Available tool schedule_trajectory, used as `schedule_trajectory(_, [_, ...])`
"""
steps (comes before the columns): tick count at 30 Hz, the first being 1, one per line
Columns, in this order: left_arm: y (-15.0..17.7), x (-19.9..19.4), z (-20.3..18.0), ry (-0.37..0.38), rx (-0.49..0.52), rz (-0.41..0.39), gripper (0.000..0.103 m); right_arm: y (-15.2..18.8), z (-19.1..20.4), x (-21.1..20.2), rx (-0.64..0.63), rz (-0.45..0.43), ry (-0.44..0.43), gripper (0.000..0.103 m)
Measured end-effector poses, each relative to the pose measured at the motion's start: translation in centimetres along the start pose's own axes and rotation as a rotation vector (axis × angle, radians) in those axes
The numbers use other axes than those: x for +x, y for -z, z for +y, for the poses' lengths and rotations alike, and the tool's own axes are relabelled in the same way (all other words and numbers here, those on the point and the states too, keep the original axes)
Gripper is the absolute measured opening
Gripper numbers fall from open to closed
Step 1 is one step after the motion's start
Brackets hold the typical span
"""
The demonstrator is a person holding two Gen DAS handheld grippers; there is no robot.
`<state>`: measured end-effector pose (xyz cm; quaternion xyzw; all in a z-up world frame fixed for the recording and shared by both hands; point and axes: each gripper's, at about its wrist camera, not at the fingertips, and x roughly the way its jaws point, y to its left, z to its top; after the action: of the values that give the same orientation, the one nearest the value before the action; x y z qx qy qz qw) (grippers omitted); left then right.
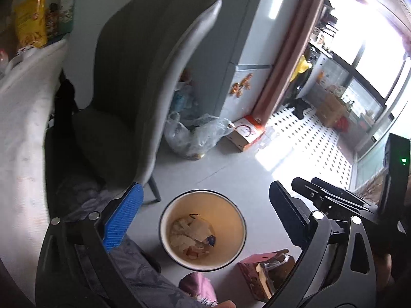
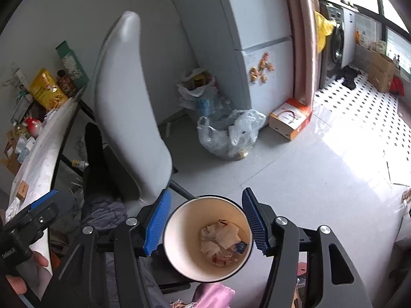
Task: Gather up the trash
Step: 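Move both open tools back over the table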
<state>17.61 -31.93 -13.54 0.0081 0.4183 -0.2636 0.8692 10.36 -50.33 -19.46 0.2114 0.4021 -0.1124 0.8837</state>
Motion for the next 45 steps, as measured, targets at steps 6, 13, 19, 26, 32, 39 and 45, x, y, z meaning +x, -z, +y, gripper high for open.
schedule_trajectory(6, [-0.6, -3.6, 3.0, -0.045, -0.065, -0.065, 0.097, -0.6, 4.0, -0.8, -0.068, -0.026, -0.017, 0.070])
schedule_trajectory(13, [-0.9, -7.8, 7.0, -0.096, -0.116, -0.131, 0.097, -1.5, 10.1, -2.6, -0.152, -0.064, -0.060, 0.085])
schedule_trajectory(19, [-0.6, -11.0, 9.6, -0.130, -0.158, -0.184, 0.097, -1.8, 14.3, -5.0, -0.199, -0.121, -0.122, 0.095])
schedule_trajectory(26, [-0.2, -15.8, 12.8, -0.196, -0.215, -0.265, 0.097, -1.5, 18.8, -7.4, -0.243, -0.161, -0.201, 0.095])
schedule_trajectory(32, [1.0, -18.9, 16.1, -0.250, -0.270, -0.307, 0.097, -0.8, 22.7, -8.3, -0.285, -0.154, -0.274, 0.095])
schedule_trajectory(39, [2.4, -21.7, 20.7, -0.305, -0.346, -0.331, 0.097, 0.5, 27.0, -8.4, -0.358, -0.124, -0.342, 0.095])
schedule_trajectory(45, [3.7, -23.7, 24.3, -0.342, -0.412, -0.345, 0.097, 1.7, 30.8, -7.9, -0.418, -0.079, -0.396, 0.095])
